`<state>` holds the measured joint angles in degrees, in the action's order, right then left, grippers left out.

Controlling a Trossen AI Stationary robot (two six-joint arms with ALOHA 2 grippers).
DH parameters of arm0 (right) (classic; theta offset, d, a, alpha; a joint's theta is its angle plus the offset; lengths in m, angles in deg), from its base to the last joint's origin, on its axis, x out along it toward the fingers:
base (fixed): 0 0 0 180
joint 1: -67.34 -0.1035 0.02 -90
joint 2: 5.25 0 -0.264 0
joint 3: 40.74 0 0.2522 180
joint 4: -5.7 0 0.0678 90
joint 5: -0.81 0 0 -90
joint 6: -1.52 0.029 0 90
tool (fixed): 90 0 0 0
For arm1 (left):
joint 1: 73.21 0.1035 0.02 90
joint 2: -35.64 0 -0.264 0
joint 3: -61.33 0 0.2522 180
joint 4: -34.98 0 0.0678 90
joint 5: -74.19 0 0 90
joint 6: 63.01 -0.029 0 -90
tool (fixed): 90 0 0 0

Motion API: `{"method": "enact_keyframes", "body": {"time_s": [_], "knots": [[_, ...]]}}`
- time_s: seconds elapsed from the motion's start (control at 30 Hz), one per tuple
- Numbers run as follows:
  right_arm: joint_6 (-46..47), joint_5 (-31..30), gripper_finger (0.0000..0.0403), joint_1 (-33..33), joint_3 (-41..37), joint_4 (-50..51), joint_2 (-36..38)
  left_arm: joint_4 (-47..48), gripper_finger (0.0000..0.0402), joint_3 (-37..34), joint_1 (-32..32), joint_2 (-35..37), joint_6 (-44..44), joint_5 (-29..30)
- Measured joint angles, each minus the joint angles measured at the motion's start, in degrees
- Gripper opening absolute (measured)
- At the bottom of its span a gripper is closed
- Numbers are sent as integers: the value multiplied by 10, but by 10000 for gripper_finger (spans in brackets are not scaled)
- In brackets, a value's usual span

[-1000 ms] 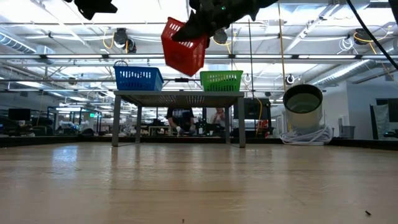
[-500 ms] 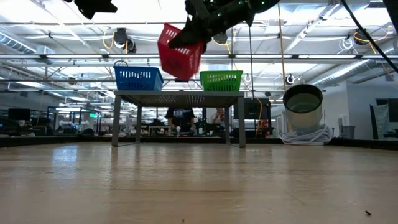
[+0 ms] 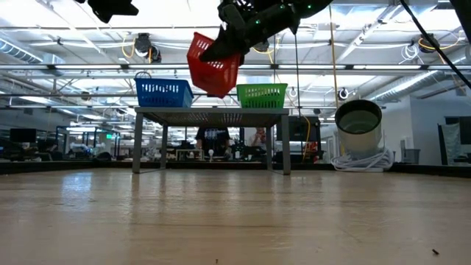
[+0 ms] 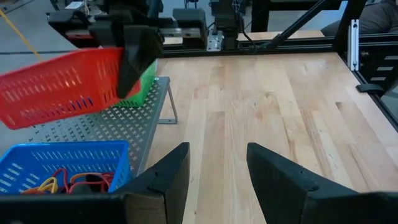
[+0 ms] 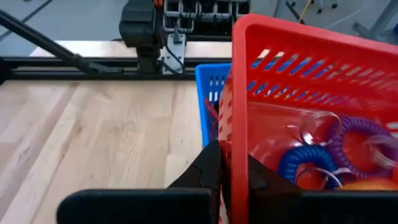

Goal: Pick & Place Office Desk Supplies
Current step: Put the red basket on the shelf

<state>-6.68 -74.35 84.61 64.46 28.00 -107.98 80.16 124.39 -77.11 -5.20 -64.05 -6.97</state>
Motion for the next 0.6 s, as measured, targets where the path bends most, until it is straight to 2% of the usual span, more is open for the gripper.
{"method": "enact_keyframes", "body": {"time_s": [0.27, 0.6], "knots": [[-2, -30, 0, 0, 0, 20, -1, 0, 170, 0, 0, 0, 0, 0], [-1, -31, 0, -1, 0, 28, -4, 0, 170, 0, 0, 0, 0, 0]]}}
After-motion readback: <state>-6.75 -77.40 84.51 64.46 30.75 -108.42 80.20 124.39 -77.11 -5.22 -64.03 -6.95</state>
